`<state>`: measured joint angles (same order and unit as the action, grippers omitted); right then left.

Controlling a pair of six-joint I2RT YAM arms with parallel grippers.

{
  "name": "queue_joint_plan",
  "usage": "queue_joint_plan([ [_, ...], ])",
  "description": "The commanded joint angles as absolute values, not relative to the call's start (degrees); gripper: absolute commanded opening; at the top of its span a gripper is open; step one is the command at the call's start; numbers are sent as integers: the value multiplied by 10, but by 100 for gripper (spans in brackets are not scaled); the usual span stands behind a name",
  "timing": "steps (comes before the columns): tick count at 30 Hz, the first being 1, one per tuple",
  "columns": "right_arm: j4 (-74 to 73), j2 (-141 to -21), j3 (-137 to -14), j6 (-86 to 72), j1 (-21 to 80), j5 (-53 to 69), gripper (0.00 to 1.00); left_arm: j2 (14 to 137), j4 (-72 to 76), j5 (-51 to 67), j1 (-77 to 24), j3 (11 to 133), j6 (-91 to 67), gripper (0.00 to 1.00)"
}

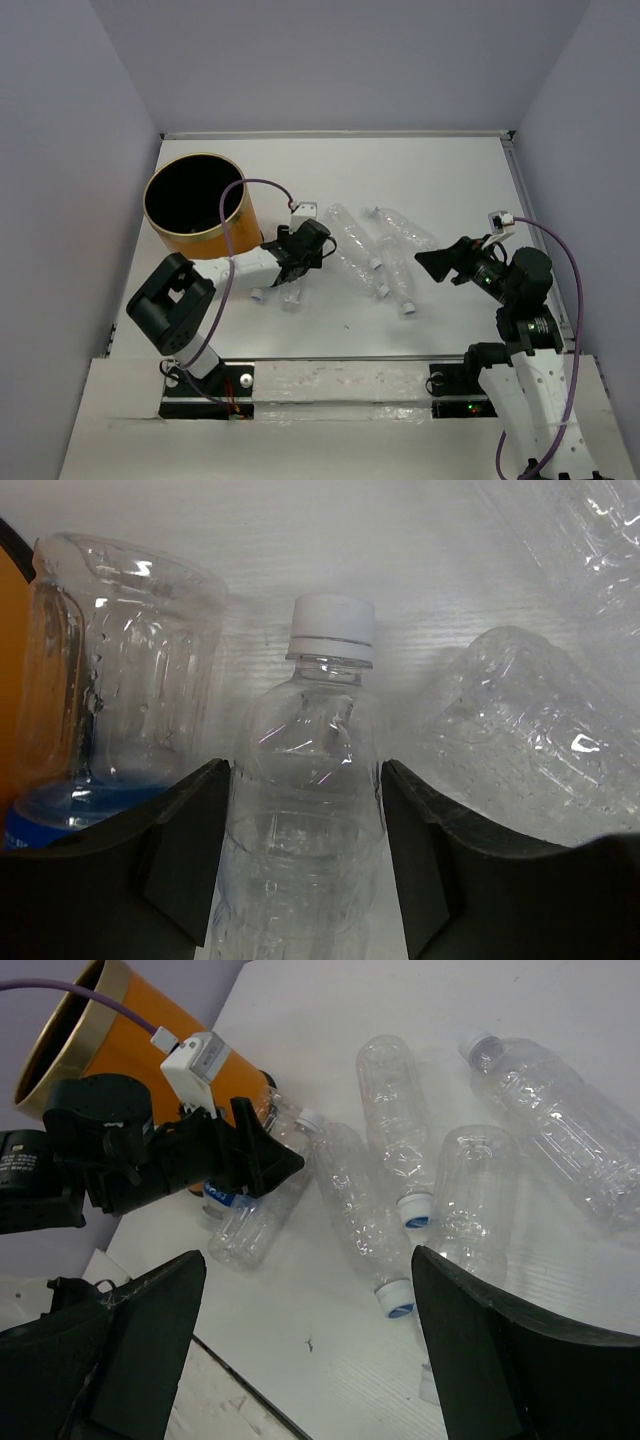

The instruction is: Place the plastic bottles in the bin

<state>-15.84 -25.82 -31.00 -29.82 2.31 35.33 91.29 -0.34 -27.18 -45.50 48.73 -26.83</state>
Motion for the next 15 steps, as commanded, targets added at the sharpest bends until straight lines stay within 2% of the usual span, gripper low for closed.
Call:
queue_joint_plan([
  [1,-127,-257,-320,-306,20,368,89,835,-69,-274,-454,483,-276,26],
  [15,-114,-257,-322,-314,20,378,89,643,-95,-240,-454,488,-283,10],
])
